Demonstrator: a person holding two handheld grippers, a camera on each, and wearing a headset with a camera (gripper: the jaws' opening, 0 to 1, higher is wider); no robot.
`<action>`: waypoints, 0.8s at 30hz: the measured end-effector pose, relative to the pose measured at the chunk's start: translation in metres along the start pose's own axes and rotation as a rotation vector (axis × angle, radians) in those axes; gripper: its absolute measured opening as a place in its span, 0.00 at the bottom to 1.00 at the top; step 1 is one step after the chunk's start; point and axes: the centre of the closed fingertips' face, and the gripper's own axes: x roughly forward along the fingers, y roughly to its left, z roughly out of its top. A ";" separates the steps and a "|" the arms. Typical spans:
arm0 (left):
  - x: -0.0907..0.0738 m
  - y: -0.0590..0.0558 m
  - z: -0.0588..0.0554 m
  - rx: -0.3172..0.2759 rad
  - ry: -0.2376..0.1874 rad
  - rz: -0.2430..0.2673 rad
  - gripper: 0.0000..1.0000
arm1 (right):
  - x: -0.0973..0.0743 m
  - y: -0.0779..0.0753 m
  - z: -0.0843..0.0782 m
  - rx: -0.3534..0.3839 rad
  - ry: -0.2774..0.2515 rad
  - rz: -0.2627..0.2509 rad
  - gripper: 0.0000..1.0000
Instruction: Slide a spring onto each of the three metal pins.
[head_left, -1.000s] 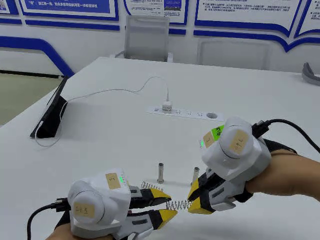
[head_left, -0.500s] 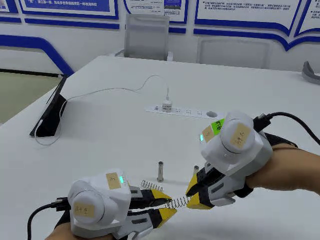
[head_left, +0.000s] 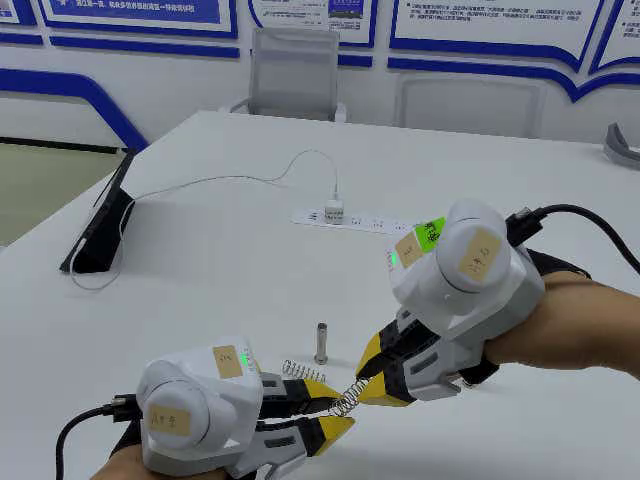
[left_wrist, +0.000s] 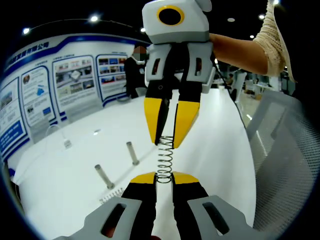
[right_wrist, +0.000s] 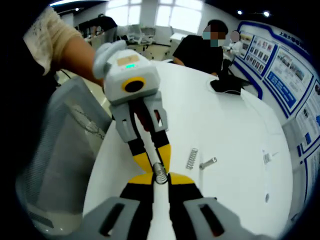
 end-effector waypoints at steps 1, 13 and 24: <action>0.000 0.000 0.000 -0.001 -0.001 0.000 0.11 | 0.000 0.000 0.001 -0.002 -0.003 -0.001 0.12; 0.002 -0.002 0.002 -0.004 -0.004 -0.005 0.11 | 0.002 0.000 0.012 -0.013 -0.031 -0.004 0.12; 0.002 -0.004 0.002 -0.007 0.000 -0.009 0.11 | 0.006 0.001 0.016 -0.001 -0.049 -0.002 0.12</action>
